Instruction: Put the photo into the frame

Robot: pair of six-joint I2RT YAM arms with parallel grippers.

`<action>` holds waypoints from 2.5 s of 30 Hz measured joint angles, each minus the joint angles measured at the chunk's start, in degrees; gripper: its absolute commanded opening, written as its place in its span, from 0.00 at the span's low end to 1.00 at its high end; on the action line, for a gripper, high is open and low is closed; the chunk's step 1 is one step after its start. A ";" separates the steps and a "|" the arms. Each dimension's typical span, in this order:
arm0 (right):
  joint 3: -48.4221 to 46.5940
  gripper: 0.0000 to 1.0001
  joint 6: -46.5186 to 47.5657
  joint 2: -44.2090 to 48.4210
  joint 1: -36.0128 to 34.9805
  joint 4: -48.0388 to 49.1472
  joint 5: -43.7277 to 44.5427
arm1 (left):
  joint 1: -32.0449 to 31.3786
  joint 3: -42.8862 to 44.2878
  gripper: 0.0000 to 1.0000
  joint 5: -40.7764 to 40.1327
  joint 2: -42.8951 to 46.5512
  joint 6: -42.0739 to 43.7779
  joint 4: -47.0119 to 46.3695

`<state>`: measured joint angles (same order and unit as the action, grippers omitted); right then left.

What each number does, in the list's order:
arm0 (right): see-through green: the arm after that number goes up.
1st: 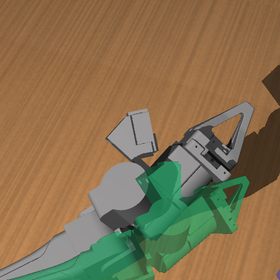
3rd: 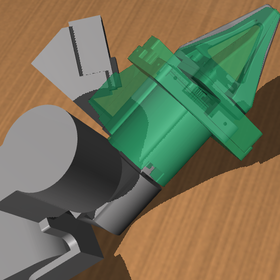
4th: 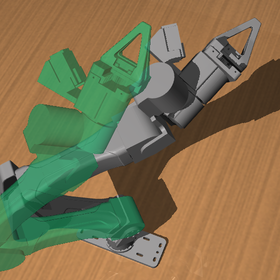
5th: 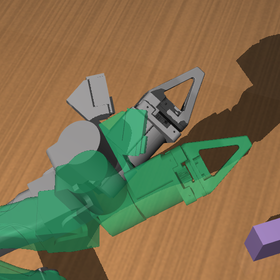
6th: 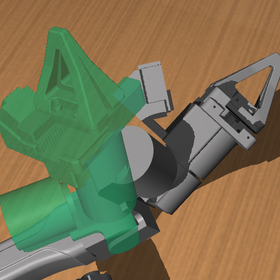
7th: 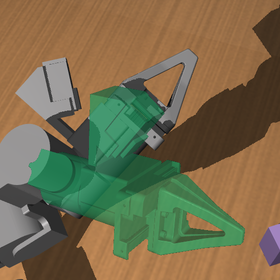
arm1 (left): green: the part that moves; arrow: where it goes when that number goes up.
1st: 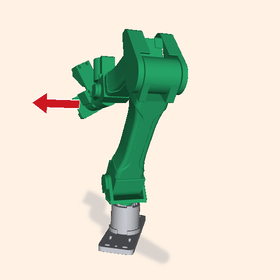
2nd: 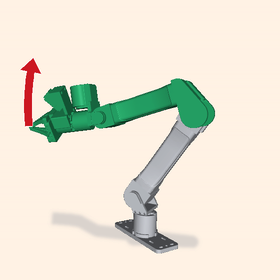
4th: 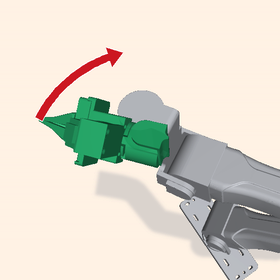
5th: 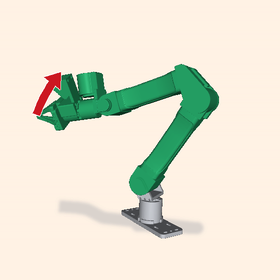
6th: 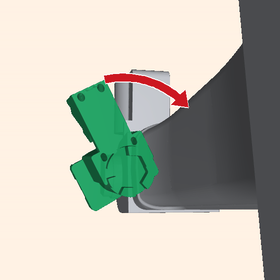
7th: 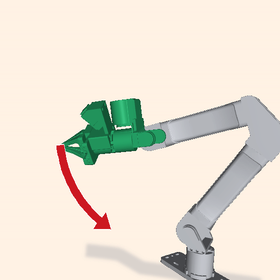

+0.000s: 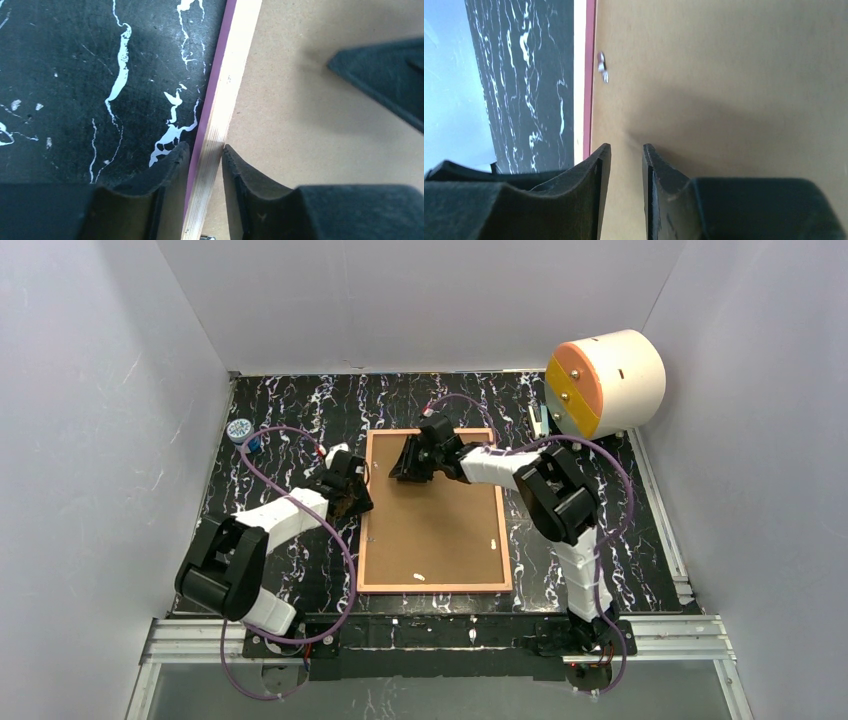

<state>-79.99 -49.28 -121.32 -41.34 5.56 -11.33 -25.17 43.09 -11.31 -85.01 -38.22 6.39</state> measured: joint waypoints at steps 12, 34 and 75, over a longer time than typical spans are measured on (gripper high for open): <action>-13.75 0.35 4.50 -10.73 2.32 0.55 -4.70 | 0.81 -1.53 0.12 2.56 -0.28 -0.55 -3.54; -18.95 0.32 7.43 -17.51 2.97 8.61 -14.86 | 3.39 -2.86 0.03 8.59 -0.33 0.04 -6.16; -22.56 0.26 12.00 -21.92 3.61 13.05 -25.00 | 3.76 -2.84 0.02 10.03 -0.90 0.11 -6.54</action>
<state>-102.54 -37.28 -143.24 -37.74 18.61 -36.34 -21.41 40.25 -1.28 -85.91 -38.11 -0.14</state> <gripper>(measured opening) 0.275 0.195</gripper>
